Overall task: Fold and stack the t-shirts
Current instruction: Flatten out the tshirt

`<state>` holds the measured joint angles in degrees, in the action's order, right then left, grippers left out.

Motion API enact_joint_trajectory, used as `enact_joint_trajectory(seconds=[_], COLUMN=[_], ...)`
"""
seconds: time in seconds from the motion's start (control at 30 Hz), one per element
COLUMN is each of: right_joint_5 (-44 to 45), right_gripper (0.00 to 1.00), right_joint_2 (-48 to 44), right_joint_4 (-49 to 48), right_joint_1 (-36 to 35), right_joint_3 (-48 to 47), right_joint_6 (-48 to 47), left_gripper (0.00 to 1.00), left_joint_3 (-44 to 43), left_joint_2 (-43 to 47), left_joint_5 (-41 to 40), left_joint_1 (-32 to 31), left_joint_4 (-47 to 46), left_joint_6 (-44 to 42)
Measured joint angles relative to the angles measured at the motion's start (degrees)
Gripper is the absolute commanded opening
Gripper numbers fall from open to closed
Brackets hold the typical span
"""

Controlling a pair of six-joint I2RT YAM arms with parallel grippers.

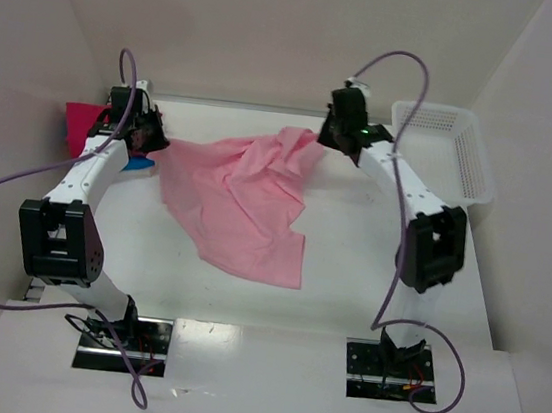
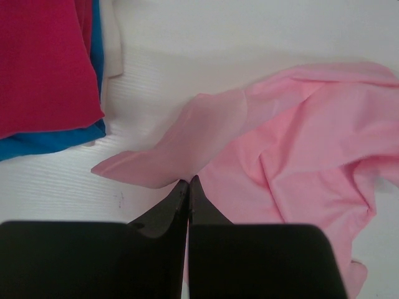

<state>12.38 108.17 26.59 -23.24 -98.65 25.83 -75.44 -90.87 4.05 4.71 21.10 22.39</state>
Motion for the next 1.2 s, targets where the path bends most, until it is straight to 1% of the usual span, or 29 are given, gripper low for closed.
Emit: enact_joint_trajectory(seconds=[0.1, 0.17, 0.27, 0.3, 0.37, 0.4, 0.43, 0.53, 0.67, 0.8, 1.0, 1.2], right_joint_5=[1.29, 2.39, 3.73, 3.89, 3.71, 3.52, 3.20, 2.29, -0.03, -4.30, -8.71, -9.51], right_gripper=[0.00, 0.03, 0.22, 0.34, 0.56, 0.78, 0.87, 0.99, 0.99, 0.99, 0.99, 0.99], right_joint_2=[-7.57, -10.52, -11.94, -11.93, -11.90, -11.90, -11.96, -12.26, -12.44, -10.27, 2.77, 15.68], right_joint_4=[-0.45, -0.46, 0.72, 1.45, 2.99, 3.48, 3.90, 4.15, 3.93, 2.13, -1.29, -0.71], right_joint_1=[7.61, 11.78, 14.28, 14.31, 13.98, 13.85, 13.74, 13.69, 13.64, 13.64, 12.80, 9.57], right_joint_3=[8.05, 12.16, 16.00, 16.66, 17.81, 18.19, 18.68, 19.56, 19.14, 15.75, 2.74, -6.66], right_joint_6=[-0.20, -0.20, -0.58, -0.92, -1.45, -1.75, -2.78, -3.35, -4.69, -6.61, -9.06, -10.74], left_gripper=[0.00, 0.00, 0.00, 0.00, 0.00, 0.00, 0.00, 0.00, 0.00, 0.00, 0.00, 0.00], left_joint_3=[0.13, 0.13, 0.13, 0.13, 0.13, 0.13, 0.13, 0.11, 0.09, 0.09, 0.07, 0.05], left_joint_2=[0.00, 0.00, 0.00, 0.00, 0.00, 0.00, 0.00, 0.00, -0.02, -0.02, -0.02, -0.02], left_joint_5=[0.35, 0.63, 1.02, 1.21, 2.00, 2.37, 2.84, 4.15, 5.86, 6.96, 7.49, 7.29], left_joint_1=[0.00, 0.00, 0.00, 0.00, 0.00, 0.00, 0.00, 0.00, 0.00, 0.00, 0.00, 0.00], left_joint_4=[-0.11, -0.11, -0.13, -0.13, -0.11, -0.13, -0.09, 0.00, 0.12, 0.39, 0.50, 0.57], left_joint_6=[0.02, 0.02, 0.00, -0.02, -0.10, -0.19, -0.38, -1.55, -2.83, -3.22, -4.30, -4.33])
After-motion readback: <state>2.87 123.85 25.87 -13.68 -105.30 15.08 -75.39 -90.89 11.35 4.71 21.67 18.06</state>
